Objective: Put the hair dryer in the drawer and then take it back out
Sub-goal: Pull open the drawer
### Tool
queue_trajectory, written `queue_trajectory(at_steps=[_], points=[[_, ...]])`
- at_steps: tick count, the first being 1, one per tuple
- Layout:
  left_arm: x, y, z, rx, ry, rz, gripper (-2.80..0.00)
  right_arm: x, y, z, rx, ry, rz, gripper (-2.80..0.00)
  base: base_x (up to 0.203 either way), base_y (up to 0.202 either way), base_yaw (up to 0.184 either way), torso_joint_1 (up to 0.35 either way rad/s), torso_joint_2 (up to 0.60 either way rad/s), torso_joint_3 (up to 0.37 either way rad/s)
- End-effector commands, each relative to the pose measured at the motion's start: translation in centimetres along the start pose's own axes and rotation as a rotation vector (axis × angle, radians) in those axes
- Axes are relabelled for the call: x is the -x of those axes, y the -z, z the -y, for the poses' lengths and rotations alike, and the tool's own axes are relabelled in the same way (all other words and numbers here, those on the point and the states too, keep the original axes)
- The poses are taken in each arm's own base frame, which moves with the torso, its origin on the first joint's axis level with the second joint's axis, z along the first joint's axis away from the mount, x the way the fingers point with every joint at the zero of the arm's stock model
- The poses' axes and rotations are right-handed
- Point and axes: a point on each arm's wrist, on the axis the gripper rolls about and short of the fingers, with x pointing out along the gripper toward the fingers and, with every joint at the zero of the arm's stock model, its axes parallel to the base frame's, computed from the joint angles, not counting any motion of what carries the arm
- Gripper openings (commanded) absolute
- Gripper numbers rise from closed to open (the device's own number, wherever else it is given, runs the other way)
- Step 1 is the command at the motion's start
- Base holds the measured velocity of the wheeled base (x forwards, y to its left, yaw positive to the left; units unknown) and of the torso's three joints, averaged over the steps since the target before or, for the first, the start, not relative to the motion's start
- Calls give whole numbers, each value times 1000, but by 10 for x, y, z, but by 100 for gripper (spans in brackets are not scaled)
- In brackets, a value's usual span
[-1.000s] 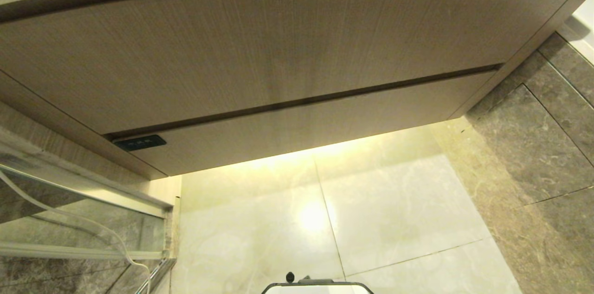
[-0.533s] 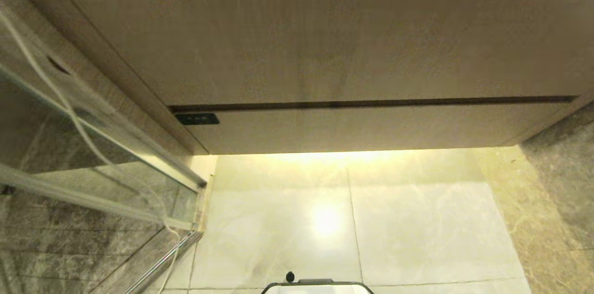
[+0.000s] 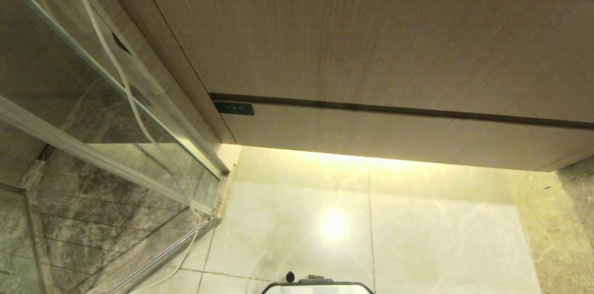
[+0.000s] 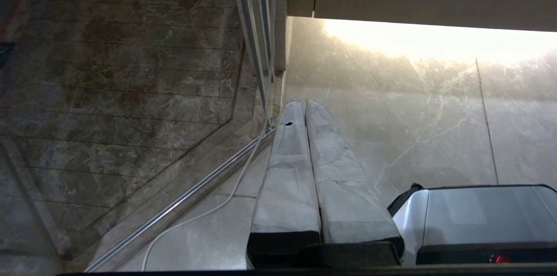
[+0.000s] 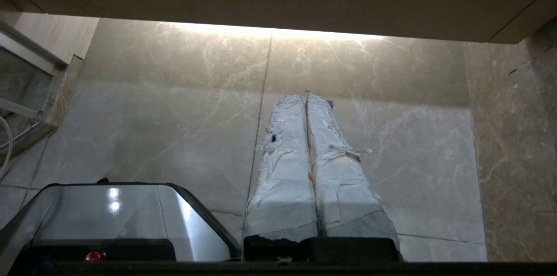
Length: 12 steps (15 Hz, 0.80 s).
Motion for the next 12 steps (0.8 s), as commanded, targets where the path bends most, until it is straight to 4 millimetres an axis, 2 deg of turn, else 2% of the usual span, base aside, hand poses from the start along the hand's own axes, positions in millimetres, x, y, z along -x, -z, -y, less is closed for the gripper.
queue_trajectory(at_steps=[1, 12], points=[[0, 0, 0, 0, 0, 1, -280, 0, 1, 0, 2, -1, -3, -280, 0, 0, 0, 0, 0, 0], [0, 0, 0, 0, 0, 0, -280, 0, -1, 0, 30, -1, 8, -280, 0, 0, 0, 0, 0, 0]])
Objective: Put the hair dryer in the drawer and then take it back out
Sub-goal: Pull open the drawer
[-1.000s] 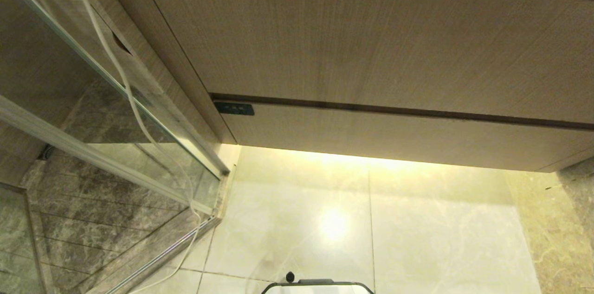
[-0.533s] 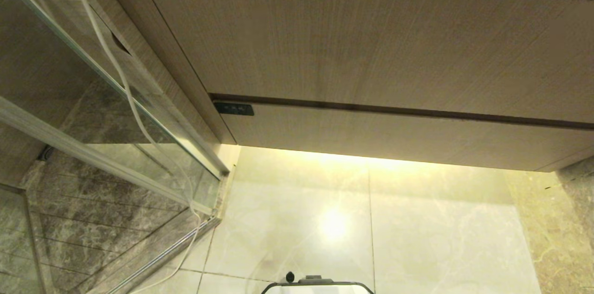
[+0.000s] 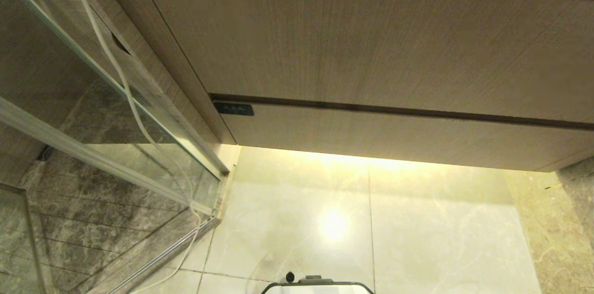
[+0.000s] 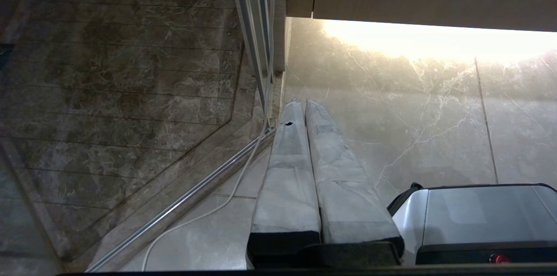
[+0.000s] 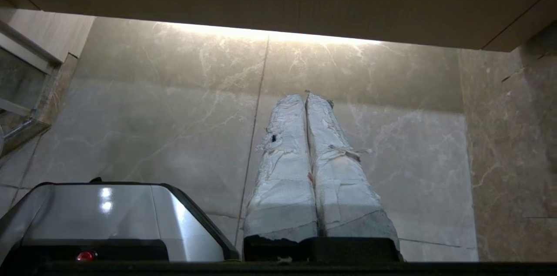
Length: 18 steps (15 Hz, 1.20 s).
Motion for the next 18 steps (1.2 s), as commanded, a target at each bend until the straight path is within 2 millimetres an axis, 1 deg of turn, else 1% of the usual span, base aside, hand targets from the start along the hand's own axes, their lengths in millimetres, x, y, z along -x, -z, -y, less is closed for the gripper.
queue_trajectory(at_steps=[1, 2, 3, 4, 5, 6, 7, 8, 9, 10, 12, 14, 16, 18], points=[[0, 0, 0, 0, 0, 1, -280, 1, -5, 0, 1, -8, 21, -280, 0, 0, 0, 0, 0, 0], [0, 0, 0, 0, 0, -1, -280, 4, -13, 0, 0, -21, 38, -280, 0, 0, 0, 0, 0, 0], [0, 0, 0, 0, 0, 0, -280, 6, -28, 0, 0, -30, 44, -280, 0, 0, 0, 0, 0, 0], [0, 0, 0, 0, 0, -1, -280, 9, -54, 0, 0, -37, 55, -280, 0, 0, 0, 0, 0, 0], [0, 0, 0, 0, 0, 0, -280, 11, -90, 1, 3, -43, 65, -280, 0, 0, 0, 0, 0, 0], [0, 0, 0, 0, 0, 0, -280, 6, -124, 2, 6, -48, 43, -280, 0, 0, 0, 0, 0, 0], [0, 0, 0, 0, 0, -1, -280, -11, -159, 3, 13, -57, -12, -280, 0, 0, 0, 0, 0, 0], [0, 0, 0, 0, 0, 0, -280, -33, -191, 3, 26, -75, -70, -280, 0, 0, 0, 0, 0, 0], [0, 0, 0, 0, 0, 0, -280, -56, -217, 3, 47, -103, -124, -280, 0, 0, 0, 0, 0, 0], [0, 0, 0, 0, 0, 0, -280, -81, -228, 1, 75, -138, -217, -280, 0, 0, 0, 0, 0, 0], [0, 0, 0, 0, 0, 0, -280, -129, -232, -8, 199, -243, -431, -280, 0, 0, 0, 0, 0, 0], [0, 0, 0, 0, 0, -1, -280, -167, -221, -21, 323, -353, -585, -280, 0, 0, 0, 0, 0, 0], [0, 0, 0, 0, 0, 0, -280, -196, -205, -33, 379, -423, -685, -280, 0, 0, 0, 0, 0, 0], [0, 0, 0, 0, 0, 0, -280, -220, -189, -40, 400, -468, -734, -280, 0, 0, 0, 0, 0, 0]])
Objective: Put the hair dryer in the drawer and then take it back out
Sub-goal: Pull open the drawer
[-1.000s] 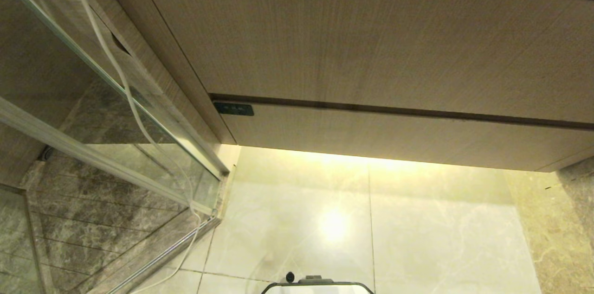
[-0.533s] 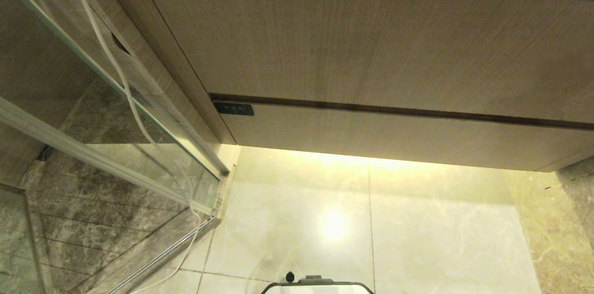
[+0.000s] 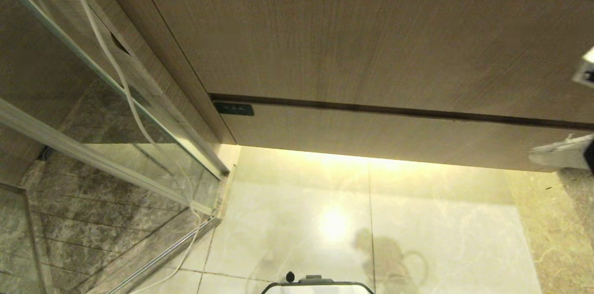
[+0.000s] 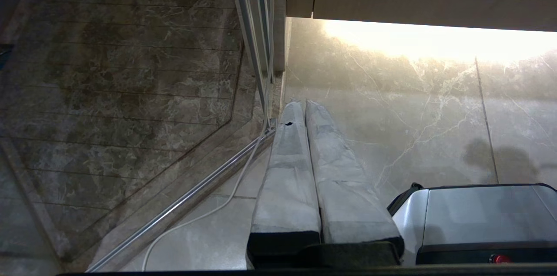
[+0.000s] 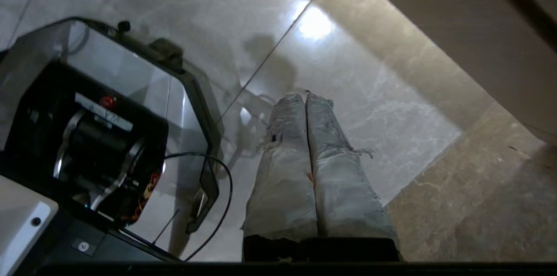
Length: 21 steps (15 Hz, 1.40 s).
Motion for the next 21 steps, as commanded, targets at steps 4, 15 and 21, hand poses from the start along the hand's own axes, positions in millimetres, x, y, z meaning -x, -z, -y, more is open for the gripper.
queue_trajectory(at_steps=[4, 15, 21], points=[[0, 0, 0, 0, 0, 0, -280, -88, 5, 5, 177, -115, -113, 0, 0, 0, 0, 0, 0, 0], [0, 0, 0, 0, 0, -1, -280, -126, 87, -5, 669, 146, 125, 0, 0, 0, 0, 0, 0, 0], [0, 0, 0, 0, 0, 0, -280, -145, 86, 0, 744, 272, 251, 0, 0, 0, 0, 0, 0, 0]])
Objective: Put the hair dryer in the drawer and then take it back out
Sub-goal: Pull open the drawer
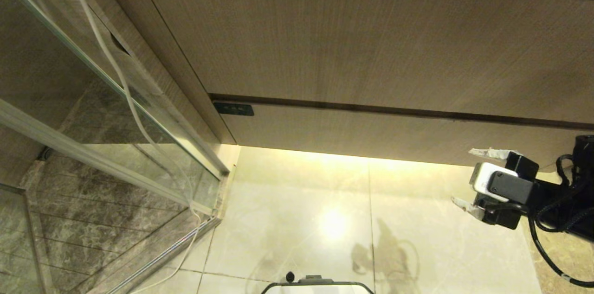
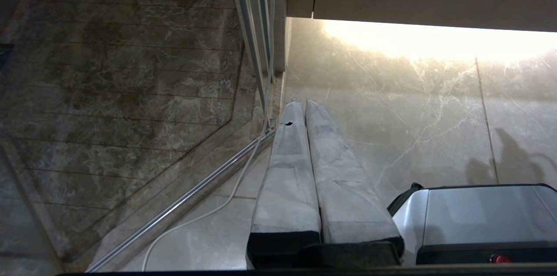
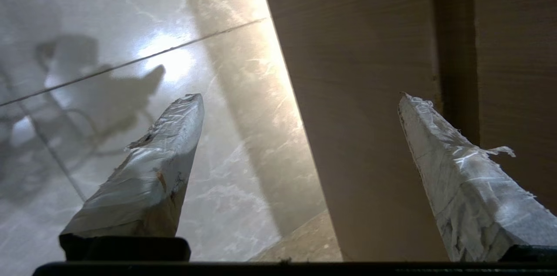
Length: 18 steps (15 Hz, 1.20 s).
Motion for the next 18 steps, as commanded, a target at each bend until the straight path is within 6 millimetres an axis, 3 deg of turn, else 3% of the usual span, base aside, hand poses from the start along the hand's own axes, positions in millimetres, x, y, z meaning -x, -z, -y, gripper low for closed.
queue_trajectory(at_steps=[1, 4, 9, 12, 18], points=[[0, 0, 0, 0, 0, 0, -280, -13, 2, 0, 22, 64, 35, 0, 0, 0, 0, 0, 0, 0], [0, 0, 0, 0, 0, 0, -280, -21, 5, -4, 25, 42, 63, 0, 0, 0, 0, 0, 0, 0], [0, 0, 0, 0, 0, -1, -280, -33, 17, 8, 117, 74, 256, 0, 0, 0, 0, 0, 0, 0], [0, 0, 0, 0, 0, 0, -280, -35, 20, 11, 144, 78, 263, 0, 0, 0, 0, 0, 0, 0], [0, 0, 0, 0, 0, -1, -280, -62, 33, 15, 163, 52, 210, 0, 0, 0, 0, 0, 0, 0]])
